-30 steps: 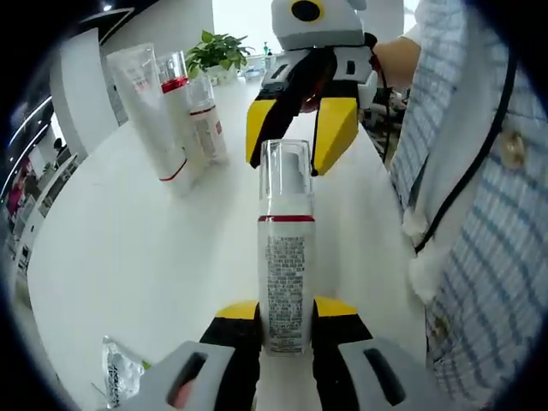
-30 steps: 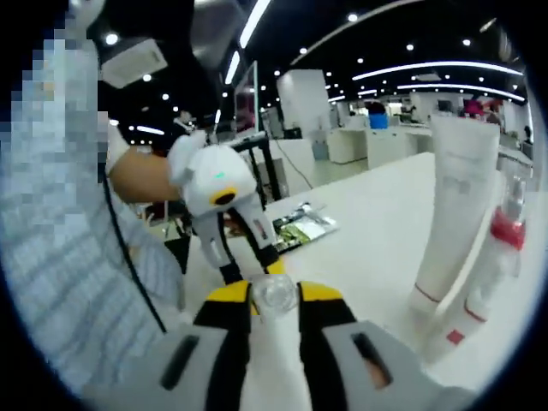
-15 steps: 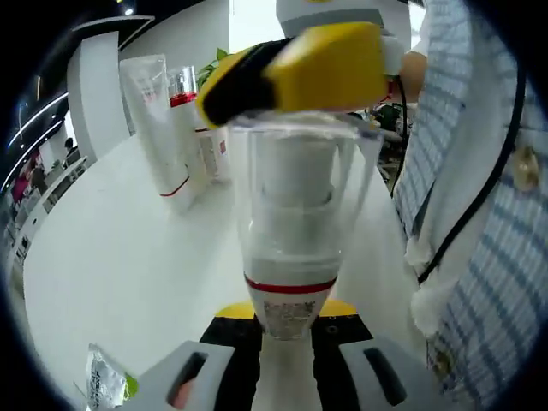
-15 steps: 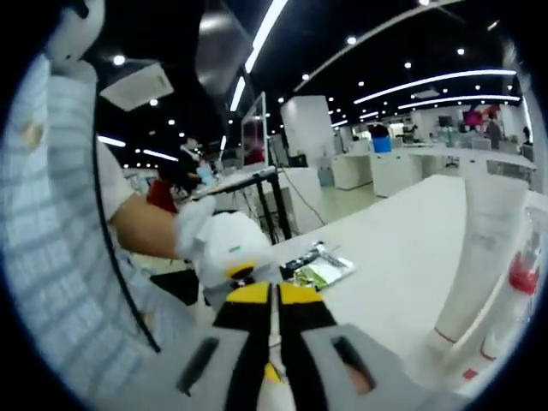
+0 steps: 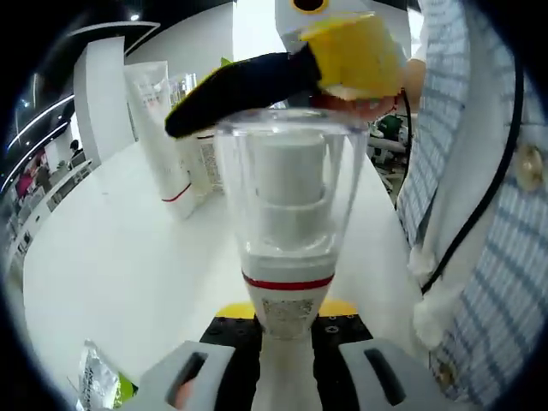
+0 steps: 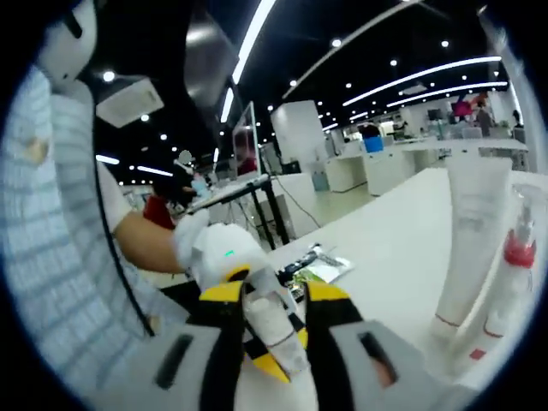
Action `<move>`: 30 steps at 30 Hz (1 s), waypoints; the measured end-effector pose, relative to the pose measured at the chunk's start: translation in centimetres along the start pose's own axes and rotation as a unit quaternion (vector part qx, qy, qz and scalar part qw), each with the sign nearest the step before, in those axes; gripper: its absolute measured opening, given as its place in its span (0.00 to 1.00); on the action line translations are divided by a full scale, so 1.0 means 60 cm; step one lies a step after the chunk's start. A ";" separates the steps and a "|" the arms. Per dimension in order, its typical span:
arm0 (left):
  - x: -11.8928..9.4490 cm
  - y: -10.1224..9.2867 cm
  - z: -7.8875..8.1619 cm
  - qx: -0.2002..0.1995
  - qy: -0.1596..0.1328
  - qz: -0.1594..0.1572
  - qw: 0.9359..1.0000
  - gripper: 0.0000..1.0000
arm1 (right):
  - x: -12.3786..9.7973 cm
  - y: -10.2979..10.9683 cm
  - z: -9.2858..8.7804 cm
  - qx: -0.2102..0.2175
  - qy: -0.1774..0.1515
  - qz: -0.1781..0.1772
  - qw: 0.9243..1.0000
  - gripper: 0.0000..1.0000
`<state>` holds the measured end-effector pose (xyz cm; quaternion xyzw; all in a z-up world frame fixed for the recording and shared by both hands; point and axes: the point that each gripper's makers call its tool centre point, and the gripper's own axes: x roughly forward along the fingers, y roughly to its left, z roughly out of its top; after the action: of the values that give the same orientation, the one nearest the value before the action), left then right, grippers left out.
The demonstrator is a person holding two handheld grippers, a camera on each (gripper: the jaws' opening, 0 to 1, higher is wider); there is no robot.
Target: Arrange the skincare products in the storage area until every visible bottle or jar stands upright without overlapping.
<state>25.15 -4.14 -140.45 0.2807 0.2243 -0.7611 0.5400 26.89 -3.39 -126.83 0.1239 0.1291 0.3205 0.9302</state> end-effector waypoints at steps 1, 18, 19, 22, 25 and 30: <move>0.001 0.001 0.001 -0.001 -0.002 0.002 1.000 0.21 | -0.001 -0.002 -0.004 -0.004 0.004 -0.002 1.000 0.29; 0.016 0.014 0.025 -0.031 -0.025 0.036 0.999 0.22 | 0.026 -0.029 -0.083 -0.046 0.054 -0.108 0.992 0.24; 0.016 0.015 0.025 -0.037 -0.026 0.039 0.998 0.22 | 0.026 -0.030 -0.083 -0.046 0.054 -0.108 0.992 0.24; 0.014 0.023 0.026 -0.047 -0.024 0.057 0.997 0.27 | 0.023 -0.039 -0.083 -0.058 0.049 -0.118 0.990 0.23; 0.009 0.026 0.024 -0.047 -0.022 0.070 0.996 0.31 | 0.021 -0.040 -0.083 -0.067 0.049 -0.121 0.989 0.22; -0.010 0.029 0.013 -0.069 -0.026 0.104 0.992 0.32 | 0.021 -0.050 -0.081 -0.094 0.055 -0.141 0.984 0.22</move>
<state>26.78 -4.79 -139.55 0.2448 0.2320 -0.6905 0.6400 27.99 -4.18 -132.53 -0.0012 0.1653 0.2028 0.9652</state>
